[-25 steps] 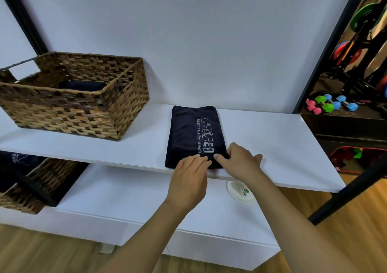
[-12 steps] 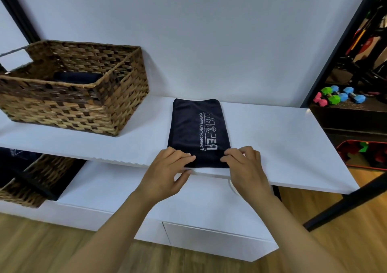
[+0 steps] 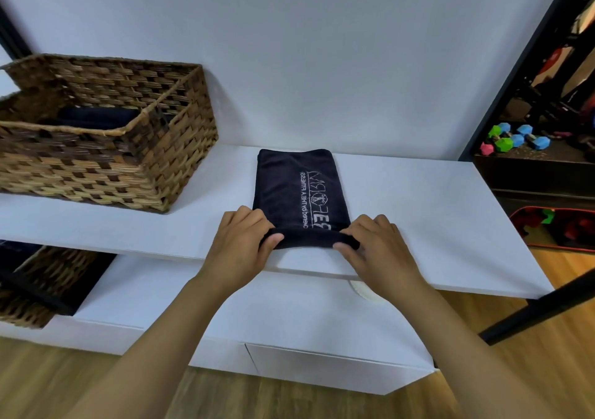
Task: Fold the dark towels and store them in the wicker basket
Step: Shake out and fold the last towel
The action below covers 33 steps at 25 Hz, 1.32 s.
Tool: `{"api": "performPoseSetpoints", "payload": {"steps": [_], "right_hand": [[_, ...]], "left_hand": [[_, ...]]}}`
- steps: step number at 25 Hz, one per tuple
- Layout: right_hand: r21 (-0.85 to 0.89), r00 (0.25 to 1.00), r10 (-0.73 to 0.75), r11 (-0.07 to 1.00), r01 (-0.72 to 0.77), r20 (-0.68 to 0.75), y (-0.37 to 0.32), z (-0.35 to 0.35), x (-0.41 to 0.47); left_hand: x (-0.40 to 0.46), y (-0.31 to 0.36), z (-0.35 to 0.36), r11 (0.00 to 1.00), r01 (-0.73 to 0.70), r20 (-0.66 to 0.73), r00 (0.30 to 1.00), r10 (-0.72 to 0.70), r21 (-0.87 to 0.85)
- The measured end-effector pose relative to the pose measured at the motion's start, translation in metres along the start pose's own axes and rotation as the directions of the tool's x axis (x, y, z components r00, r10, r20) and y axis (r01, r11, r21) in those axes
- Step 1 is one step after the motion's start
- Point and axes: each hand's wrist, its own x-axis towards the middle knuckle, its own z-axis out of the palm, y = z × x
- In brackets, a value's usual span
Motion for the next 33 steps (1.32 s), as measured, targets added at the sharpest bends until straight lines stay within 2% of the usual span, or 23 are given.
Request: {"api": "performPoseSetpoints", "payload": {"steps": [2, 6, 7, 8, 10, 12, 13, 17, 20, 26, 29, 33], "right_hand": [[0.047, 0.989, 0.120, 0.991, -0.124, 0.087, -0.007, -0.001, 0.014], [-0.091, 0.925, 0.298, 0.954, -0.284, 0.235, -0.015, 0.001, 0.042], [-0.126, 0.908, 0.327, 0.945, -0.303, 0.262, -0.015, -0.001, 0.047], [-0.151, 0.892, 0.352, 0.935, -0.321, 0.284, -0.015, -0.002, 0.052], [-0.114, 0.896, 0.377, 0.926, -0.359, 0.235, -0.017, 0.000, 0.058], [-0.043, 0.953, 0.284, 0.959, -0.281, 0.101, -0.024, 0.006, 0.058], [-0.038, 0.978, 0.205, 0.978, -0.203, 0.042, -0.027, 0.013, 0.056], [-0.045, 0.990, 0.045, 0.998, -0.051, -0.130, -0.016, 0.030, 0.041], [-0.083, 0.997, -0.002, 0.997, -0.004, -0.074, -0.007, 0.027, 0.037], [-0.256, 0.993, -0.117, 0.961, 0.106, -0.029, -0.018, 0.026, 0.048], [-0.150, 0.999, -0.032, 0.988, 0.036, 0.026, -0.024, 0.026, 0.060], [-0.043, 0.984, 0.138, 0.990, -0.133, 0.115, -0.030, 0.022, 0.087]], "left_hand": [[0.011, 0.005, -0.001, 0.990, 0.119, 0.027, 0.992, -0.121, 0.070], [0.040, 0.015, -0.006, 0.915, 0.337, 0.207, 0.901, -0.382, 0.220], [0.045, 0.017, -0.006, 0.904, 0.368, 0.171, 0.897, -0.407, 0.218], [0.046, 0.018, -0.006, 0.912, 0.342, 0.113, 0.921, -0.373, 0.227], [0.044, 0.026, 0.001, 0.975, 0.147, -0.010, 0.989, -0.147, 0.166], [0.028, 0.034, 0.017, 0.993, -0.100, -0.068, 0.992, 0.104, 0.058], [0.023, 0.036, 0.021, 0.990, -0.142, -0.070, 0.987, 0.142, 0.000], [0.029, 0.012, 0.026, 0.984, -0.161, -0.015, 0.987, 0.160, -0.072], [0.044, -0.001, 0.026, 0.976, -0.199, 0.031, 0.979, 0.202, -0.085], [0.064, -0.005, 0.024, 0.981, -0.192, 0.054, 0.980, 0.194, -0.041], [0.078, 0.002, 0.017, 0.995, -0.089, 0.146, 0.986, 0.083, 0.037], [0.100, 0.009, 0.012, 0.993, 0.085, 0.300, 0.948, -0.107, 0.085]]}}
